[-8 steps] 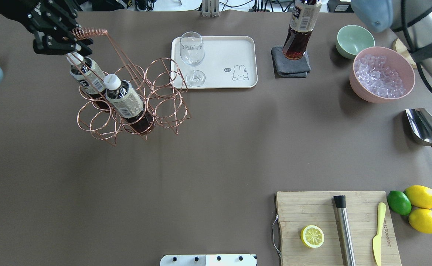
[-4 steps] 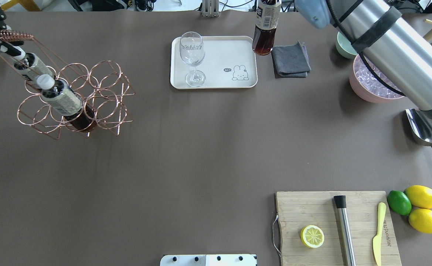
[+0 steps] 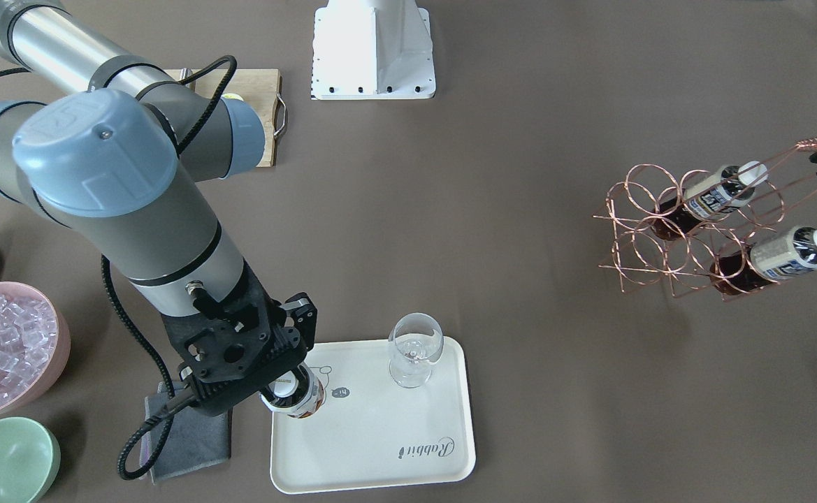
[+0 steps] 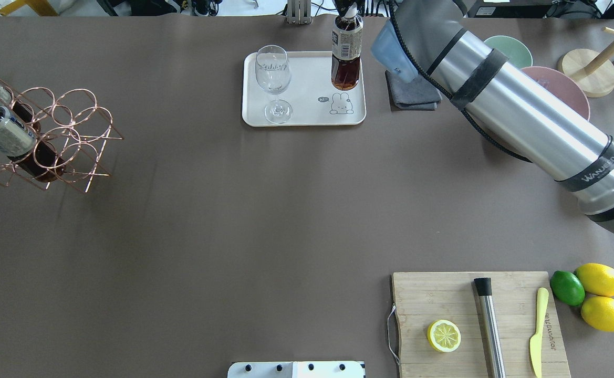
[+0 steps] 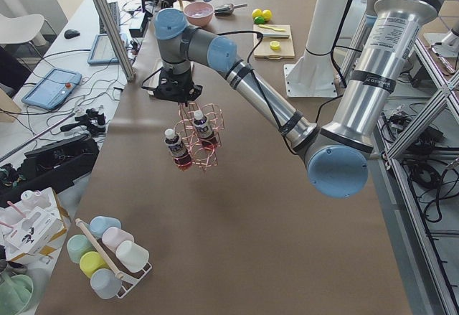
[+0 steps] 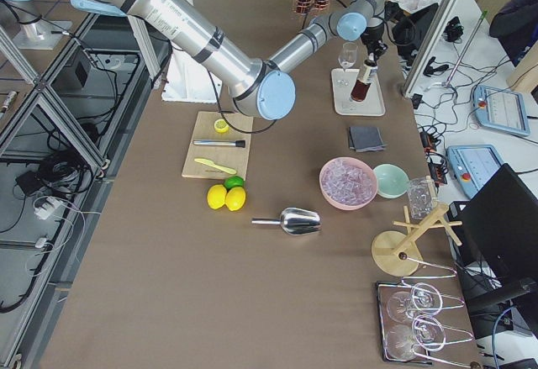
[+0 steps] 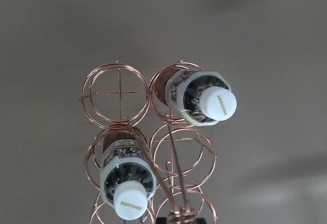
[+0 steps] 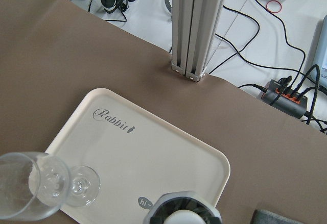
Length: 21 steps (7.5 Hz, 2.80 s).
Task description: Take tea from basket to plate
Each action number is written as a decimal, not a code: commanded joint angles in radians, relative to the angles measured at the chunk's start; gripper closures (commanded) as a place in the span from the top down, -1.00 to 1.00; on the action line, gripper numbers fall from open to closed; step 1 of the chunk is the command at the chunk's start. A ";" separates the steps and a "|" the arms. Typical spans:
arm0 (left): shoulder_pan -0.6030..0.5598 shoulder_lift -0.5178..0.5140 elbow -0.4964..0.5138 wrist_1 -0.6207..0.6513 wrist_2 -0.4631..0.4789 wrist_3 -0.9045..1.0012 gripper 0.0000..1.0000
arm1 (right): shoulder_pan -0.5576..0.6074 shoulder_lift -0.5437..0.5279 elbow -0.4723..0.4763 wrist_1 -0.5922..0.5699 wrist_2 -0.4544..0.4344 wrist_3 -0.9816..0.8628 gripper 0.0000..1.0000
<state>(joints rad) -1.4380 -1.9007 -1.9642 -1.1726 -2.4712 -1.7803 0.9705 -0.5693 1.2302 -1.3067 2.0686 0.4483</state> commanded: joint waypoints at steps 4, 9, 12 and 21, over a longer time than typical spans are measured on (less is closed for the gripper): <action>-0.097 -0.032 0.276 -0.028 0.006 0.291 -1.00 | -0.064 -0.001 -0.041 0.127 -0.113 0.055 -1.00; -0.105 -0.153 0.519 -0.130 0.047 0.242 -1.00 | -0.078 -0.014 -0.066 0.220 -0.131 0.056 -1.00; -0.104 -0.175 0.623 -0.248 0.049 0.176 -1.00 | -0.079 -0.026 -0.066 0.241 -0.136 0.061 -1.00; -0.081 -0.201 0.662 -0.269 0.072 0.174 -1.00 | -0.085 -0.046 -0.058 0.256 -0.139 0.066 -1.00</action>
<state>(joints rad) -1.5267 -2.1025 -1.3024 -1.4400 -2.4007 -1.6062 0.8887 -0.6140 1.1719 -1.0528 1.9306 0.5139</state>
